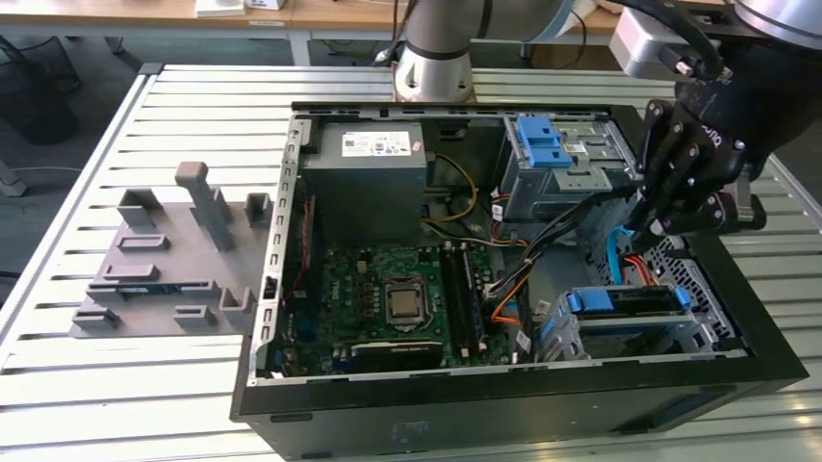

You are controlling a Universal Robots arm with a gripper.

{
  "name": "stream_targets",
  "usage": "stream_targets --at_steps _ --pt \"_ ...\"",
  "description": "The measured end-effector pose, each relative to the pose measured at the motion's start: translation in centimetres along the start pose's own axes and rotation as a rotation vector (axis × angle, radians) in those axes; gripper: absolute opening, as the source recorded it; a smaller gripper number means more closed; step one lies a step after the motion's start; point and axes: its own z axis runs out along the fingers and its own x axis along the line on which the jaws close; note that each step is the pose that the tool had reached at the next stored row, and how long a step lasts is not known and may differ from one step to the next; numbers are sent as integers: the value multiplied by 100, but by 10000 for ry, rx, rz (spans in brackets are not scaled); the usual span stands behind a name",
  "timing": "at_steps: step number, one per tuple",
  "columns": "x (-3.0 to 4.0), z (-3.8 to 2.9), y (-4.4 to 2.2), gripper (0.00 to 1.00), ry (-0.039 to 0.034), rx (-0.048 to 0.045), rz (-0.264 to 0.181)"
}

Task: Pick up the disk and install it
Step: 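Insert the second disk wire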

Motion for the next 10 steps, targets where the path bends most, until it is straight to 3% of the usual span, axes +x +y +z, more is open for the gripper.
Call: stream_targets --at_steps 10 --pt "-15 130 -6 23 0 0 0"
